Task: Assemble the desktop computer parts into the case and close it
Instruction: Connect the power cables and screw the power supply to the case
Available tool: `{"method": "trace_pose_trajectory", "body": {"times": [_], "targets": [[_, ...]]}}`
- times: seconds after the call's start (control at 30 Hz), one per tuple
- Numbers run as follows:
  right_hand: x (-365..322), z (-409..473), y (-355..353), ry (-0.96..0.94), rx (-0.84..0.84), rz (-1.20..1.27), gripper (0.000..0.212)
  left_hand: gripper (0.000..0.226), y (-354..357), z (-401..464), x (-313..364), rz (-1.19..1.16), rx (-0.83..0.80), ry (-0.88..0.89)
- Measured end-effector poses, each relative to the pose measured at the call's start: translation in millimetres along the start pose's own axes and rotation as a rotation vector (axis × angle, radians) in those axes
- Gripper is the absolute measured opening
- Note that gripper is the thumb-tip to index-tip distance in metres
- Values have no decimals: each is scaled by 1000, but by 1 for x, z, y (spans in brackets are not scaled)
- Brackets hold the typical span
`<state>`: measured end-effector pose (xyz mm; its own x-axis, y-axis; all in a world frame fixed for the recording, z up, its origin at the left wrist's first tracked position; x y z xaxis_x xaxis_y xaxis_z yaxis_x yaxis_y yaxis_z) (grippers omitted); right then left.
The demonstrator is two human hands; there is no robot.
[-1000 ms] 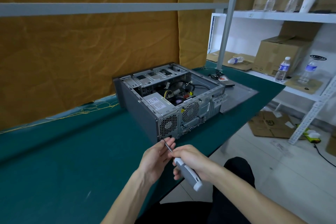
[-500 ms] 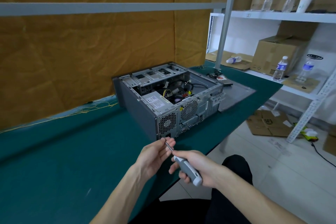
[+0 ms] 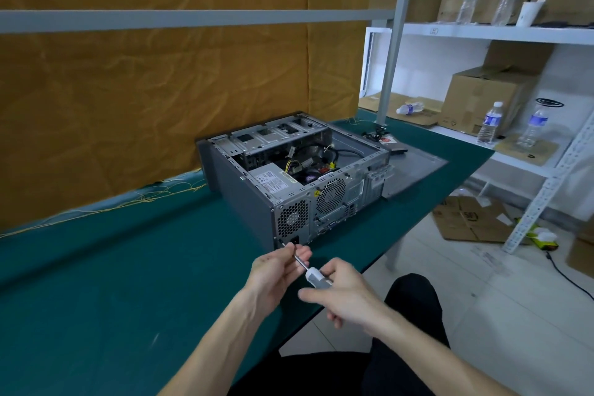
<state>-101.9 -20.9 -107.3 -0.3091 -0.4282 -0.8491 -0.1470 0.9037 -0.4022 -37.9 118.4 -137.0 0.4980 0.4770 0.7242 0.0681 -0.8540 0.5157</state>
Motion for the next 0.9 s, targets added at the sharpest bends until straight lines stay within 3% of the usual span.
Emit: {"method": "trace_pose_trajectory", "body": {"times": [0.1,0.2,0.3,0.43,0.5,0.6,0.67,0.73,0.83,0.9], "targets": [[1,3,2,-59,10,18,27,24,-2,1,-3,33,63,25],[2,2,4,95,-135,254,35,27,-5,1,-3,0,-6,-10],[7,1,4,137,-110,314,33,25,-7,-2,3,1,-77,-31],[4,2,-3,-127,170,-185,24,21,-3,-2,3,27,-14,-9],[2,3,-6,-172,204,-219,17,22,-2,-1,3,65,3,23],[2,3,-6,-42,21,109,28,32,-8,-4,9,385,128,224],[0,1,-8,-84,43,-32,37,24,-20,-9,21,872,384,583],[-1,-2,-8,-174,167,-335,34,21,-25,-17,29,1137,526,869],[-3,-3,-8,-219,248,-446,25,65,-33,-2,31,1129,413,832],[-3,-2,-6,-219,230,-422,24,78,-32,5,28,1182,323,797]]}}
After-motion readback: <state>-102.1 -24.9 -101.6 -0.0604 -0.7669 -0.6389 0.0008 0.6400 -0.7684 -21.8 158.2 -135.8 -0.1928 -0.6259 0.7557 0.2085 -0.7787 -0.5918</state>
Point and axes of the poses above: each hand's wrist, its own z-axis towards the middle knuckle, its own y-axis out of the palm, x = y × z, the point moved 4 cm from there along z, towards the middle knuckle, and after that the axes turned 2 degrees about -y, right-handed, at the moved point
